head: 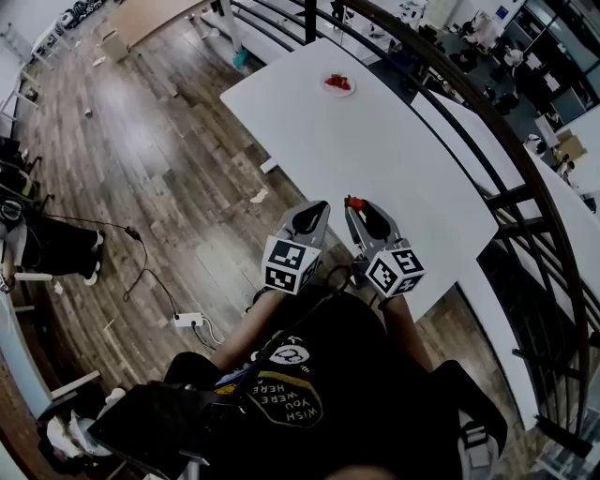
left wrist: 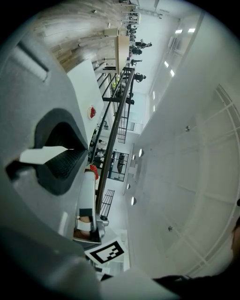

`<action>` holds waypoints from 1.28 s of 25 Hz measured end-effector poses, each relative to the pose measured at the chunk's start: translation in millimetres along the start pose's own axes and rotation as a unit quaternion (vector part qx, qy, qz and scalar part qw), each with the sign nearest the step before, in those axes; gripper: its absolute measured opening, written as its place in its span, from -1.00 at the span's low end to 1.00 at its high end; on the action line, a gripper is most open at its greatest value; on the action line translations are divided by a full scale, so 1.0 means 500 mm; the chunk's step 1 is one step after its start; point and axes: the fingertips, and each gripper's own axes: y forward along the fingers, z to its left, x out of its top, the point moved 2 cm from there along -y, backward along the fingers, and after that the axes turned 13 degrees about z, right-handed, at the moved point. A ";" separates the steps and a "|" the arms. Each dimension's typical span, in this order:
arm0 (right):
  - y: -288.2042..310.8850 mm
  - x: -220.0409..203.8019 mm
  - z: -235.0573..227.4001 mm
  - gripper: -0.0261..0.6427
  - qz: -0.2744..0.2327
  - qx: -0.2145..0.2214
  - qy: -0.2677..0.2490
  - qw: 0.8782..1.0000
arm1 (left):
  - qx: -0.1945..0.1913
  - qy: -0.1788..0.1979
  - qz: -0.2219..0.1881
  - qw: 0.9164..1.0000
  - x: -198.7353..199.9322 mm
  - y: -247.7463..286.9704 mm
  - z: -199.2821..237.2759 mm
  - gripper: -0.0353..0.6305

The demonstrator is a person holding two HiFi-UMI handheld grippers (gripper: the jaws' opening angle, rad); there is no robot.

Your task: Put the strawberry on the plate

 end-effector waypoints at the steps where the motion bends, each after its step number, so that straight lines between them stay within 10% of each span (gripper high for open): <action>1: 0.016 0.005 0.006 -0.50 -0.001 -0.004 0.000 1.000 | -0.003 0.001 -0.001 1.000 0.005 -0.002 0.019 -0.89; 12: 0.132 0.008 0.047 -0.50 0.026 -0.033 0.003 0.999 | -0.051 0.004 0.014 0.999 0.007 -0.007 0.140 -0.89; 32: 0.341 0.141 -0.089 -0.50 0.021 -0.013 0.007 1.000 | -0.026 0.005 0.028 0.999 0.131 0.155 0.328 -0.89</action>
